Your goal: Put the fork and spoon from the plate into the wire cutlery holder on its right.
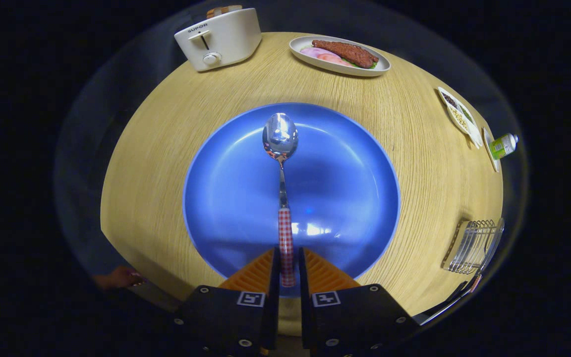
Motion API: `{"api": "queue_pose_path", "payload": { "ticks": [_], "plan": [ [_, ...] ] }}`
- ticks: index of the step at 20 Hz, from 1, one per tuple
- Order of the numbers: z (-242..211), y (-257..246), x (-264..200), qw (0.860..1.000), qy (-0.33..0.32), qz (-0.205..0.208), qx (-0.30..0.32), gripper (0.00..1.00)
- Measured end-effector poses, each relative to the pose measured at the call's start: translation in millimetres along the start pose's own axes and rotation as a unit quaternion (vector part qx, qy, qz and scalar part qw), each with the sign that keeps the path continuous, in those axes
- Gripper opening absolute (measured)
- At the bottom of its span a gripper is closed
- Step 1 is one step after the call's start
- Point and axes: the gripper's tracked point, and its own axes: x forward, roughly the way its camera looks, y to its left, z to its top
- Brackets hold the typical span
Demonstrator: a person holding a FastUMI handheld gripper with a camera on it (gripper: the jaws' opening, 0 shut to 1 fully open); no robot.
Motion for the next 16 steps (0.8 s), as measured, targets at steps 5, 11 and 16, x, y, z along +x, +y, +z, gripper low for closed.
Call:
{"api": "queue_pose_path", "payload": {
  "ticks": [5, 11, 16],
  "plan": [
    [3, -1, -14, 0.999, 0.001, 0.026, 0.023, 0.09],
    [20, -23, -60, 0.997, -0.047, 0.045, 0.044, 0.09],
    [8, -43, -57, 0.997, -0.042, 0.036, 0.051, 0.09]
  ]
}}
